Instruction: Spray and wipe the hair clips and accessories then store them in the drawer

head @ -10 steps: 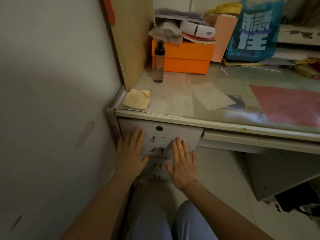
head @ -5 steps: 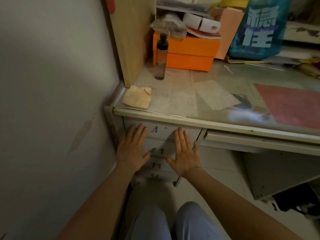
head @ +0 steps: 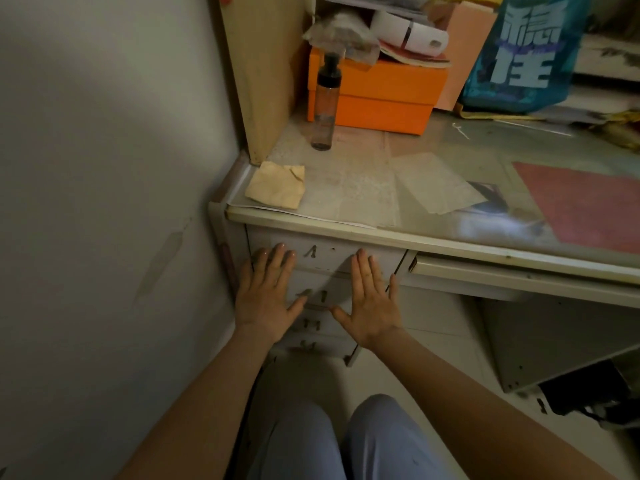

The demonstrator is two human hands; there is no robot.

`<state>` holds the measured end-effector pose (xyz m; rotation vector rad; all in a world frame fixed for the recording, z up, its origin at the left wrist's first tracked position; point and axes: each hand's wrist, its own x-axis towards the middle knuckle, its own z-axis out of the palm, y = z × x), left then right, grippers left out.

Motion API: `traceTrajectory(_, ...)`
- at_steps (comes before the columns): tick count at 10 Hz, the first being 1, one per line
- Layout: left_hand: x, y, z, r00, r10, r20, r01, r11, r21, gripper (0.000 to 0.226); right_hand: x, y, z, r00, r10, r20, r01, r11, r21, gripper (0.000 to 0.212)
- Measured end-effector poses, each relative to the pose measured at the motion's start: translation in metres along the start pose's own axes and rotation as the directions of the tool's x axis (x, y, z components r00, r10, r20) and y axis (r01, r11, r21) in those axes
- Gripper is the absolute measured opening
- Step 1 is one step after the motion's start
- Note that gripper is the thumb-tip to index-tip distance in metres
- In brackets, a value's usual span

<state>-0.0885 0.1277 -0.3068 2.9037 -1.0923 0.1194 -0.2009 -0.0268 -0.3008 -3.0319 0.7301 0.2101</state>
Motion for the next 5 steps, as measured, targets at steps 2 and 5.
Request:
traceTrajectory(2,-0.027,0.006,-0.017,0.997,-0.015,-0.076,0.013,0.999,-0.032,0.074,-0.015,0.001,-0.014,1.000,-0.021,0.015,0.019,0.996,0.082,0.078)
traceTrajectory(5,-0.060,0.038,-0.074,0.980,0.108,-0.169,-0.110,0.994,-0.005,0.063,-0.077,0.016,-0.038,0.995,-0.058,-0.082,0.070,0.986,0.149,0.077)
